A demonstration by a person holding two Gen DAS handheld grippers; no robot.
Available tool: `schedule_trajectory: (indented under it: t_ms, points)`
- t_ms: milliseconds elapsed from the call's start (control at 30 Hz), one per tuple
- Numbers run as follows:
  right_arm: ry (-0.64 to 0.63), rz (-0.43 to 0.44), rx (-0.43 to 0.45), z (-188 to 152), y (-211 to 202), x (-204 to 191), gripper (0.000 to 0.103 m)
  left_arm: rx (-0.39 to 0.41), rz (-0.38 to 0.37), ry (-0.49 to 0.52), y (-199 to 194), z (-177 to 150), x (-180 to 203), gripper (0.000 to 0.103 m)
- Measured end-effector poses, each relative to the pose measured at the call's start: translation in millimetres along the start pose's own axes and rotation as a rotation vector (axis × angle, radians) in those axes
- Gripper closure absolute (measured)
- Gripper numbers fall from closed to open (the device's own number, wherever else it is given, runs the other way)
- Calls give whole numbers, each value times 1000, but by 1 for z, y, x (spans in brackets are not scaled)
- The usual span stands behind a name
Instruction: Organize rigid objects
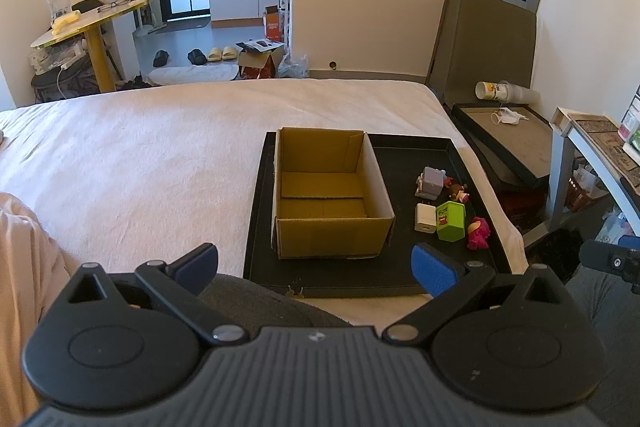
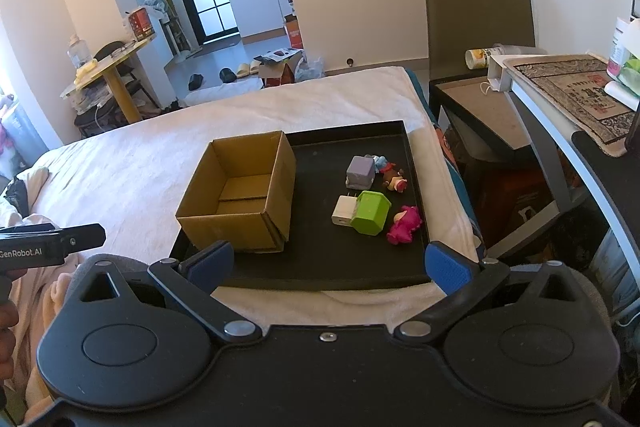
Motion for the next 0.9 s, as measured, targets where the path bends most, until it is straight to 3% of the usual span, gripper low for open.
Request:
schedule_trajectory:
  t_ms: [900]
  points:
    - [14, -5, -17, 8, 8, 8, 0, -29, -5, -13, 20, 8, 1, 1]
Point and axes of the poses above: each gripper's, at about its wrist camera, not at the fingertips, and y roughly the way its jaws point, x to its right, z to its top, the point moved 6 cm from there along y, roughly the way its jaws point, and after that the axes turned 4 degrees about y, right-handed, at the moved point
